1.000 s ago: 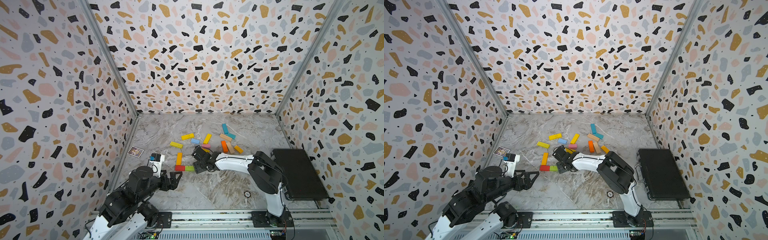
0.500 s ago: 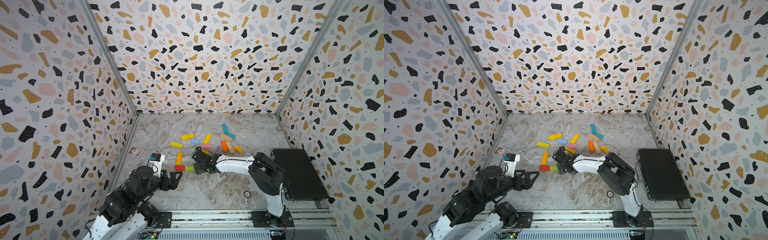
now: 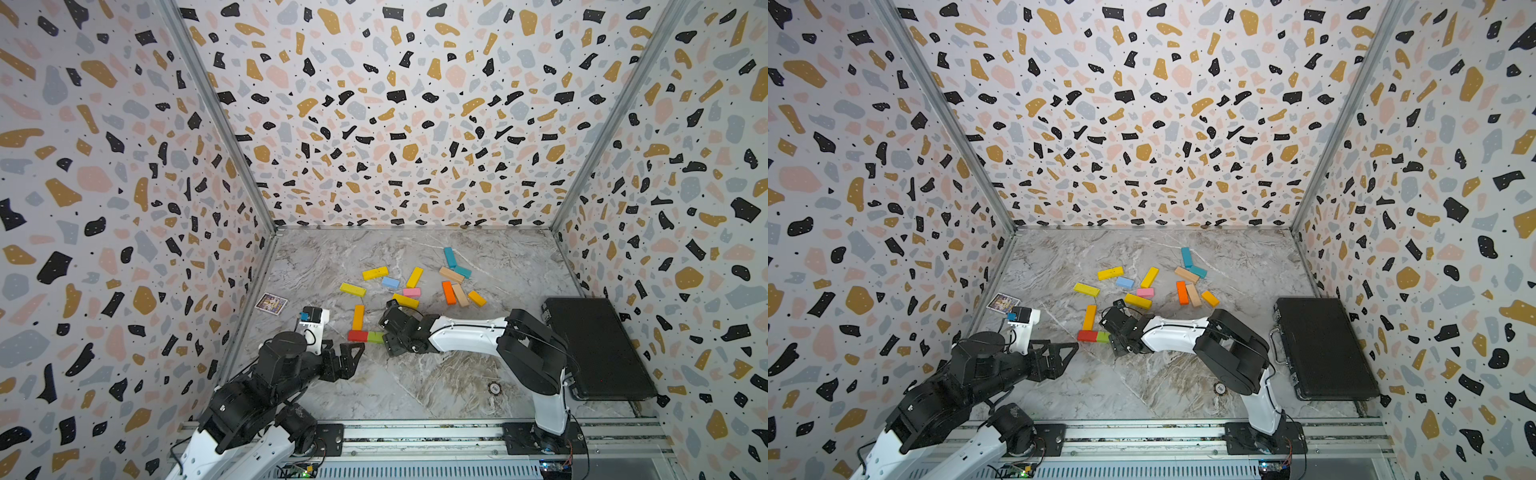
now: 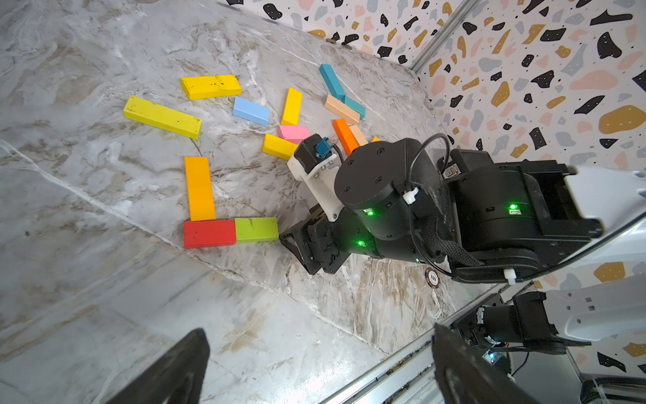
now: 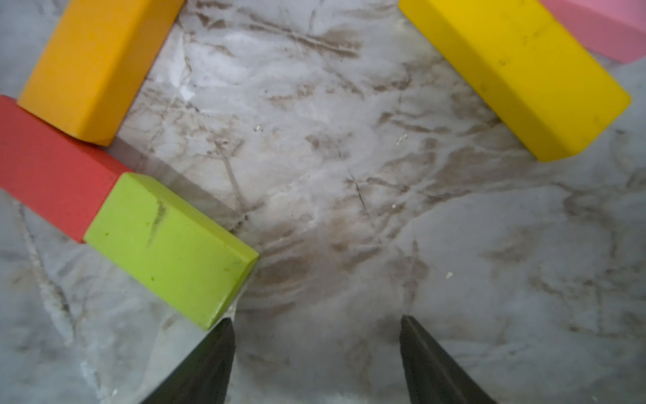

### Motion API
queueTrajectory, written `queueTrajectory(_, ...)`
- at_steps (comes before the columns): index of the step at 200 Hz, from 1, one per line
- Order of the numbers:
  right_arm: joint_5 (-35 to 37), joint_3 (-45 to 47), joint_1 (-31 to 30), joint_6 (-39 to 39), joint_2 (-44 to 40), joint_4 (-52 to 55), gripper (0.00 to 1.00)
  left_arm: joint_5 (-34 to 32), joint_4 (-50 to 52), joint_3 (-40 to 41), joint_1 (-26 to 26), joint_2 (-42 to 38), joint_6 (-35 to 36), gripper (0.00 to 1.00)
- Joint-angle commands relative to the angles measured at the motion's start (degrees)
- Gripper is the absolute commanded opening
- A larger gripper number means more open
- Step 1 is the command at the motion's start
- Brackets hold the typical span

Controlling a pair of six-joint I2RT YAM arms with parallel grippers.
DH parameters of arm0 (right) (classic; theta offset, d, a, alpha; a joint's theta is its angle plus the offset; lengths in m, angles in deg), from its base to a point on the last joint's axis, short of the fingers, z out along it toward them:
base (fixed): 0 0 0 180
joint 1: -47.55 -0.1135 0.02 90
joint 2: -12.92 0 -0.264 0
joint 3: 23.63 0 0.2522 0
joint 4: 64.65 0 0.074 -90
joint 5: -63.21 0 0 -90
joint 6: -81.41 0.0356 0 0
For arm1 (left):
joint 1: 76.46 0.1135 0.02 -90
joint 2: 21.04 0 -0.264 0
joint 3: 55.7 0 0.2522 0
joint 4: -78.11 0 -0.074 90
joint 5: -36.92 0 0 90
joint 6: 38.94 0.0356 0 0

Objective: Assemble the letter h with building blocks
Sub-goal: Assemble the building block at the center of the board, then pick up the building block from the center of the board.

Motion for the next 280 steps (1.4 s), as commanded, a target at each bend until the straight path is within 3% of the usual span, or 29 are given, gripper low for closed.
queueTrajectory(1,2.45,2.55,0.20,1.15,-3.20,3.84,0.79,-1.37,-1.82,0.46,0.32,0.64,0.27,0.99)
queueTrajectory(39,1.80,7.83,3.96,-0.65,-12.27,-0.13,0.81,-1.50,-2.64,0.66,0.20,2.81,-1.28,0.99)
queueTrajectory(88,-9.67,16.01,8.10,-2.62,-23.88,-2.70,0.80,-1.51,-10.58,4.37,0.91,10.68,-5.48,0.99)
queueTrajectory(110,-10.31,19.83,8.60,-2.49,-28.99,-2.10,0.80,-1.40,-15.50,4.61,3.37,17.36,-5.95,0.99)
queueTrajectory(127,-10.12,23.53,9.36,-1.90,-33.20,-2.10,0.80,2.33,-21.36,4.31,5.84,23.47,-6.93,1.00)
queueTrajectory(148,-9.93,28.91,10.98,-0.35,-38.27,-3.70,0.80,3.59,-28.32,2.69,6.10,32.16,-7.24,0.94)
queueTrajectory(200,-9.94,37.19,12.76,1.49,-43.75,-6.85,0.81,-5.48,-31.35,-7.63,6.75,53.19,-6.49,0.92)
queueTrajectory(233,-10.40,40.26,12.92,2.52,-43.47,-9.99,0.81,-6.73,-30.71,-12.92,12.99,62.10,-7.82,0.91)
queueTrajectory(280,-10.24,41.83,13.09,2.57,-43.38,-12.04,0.81,-7.73,-33.12,-15.76,22.30,68.89,-12.27,0.79)
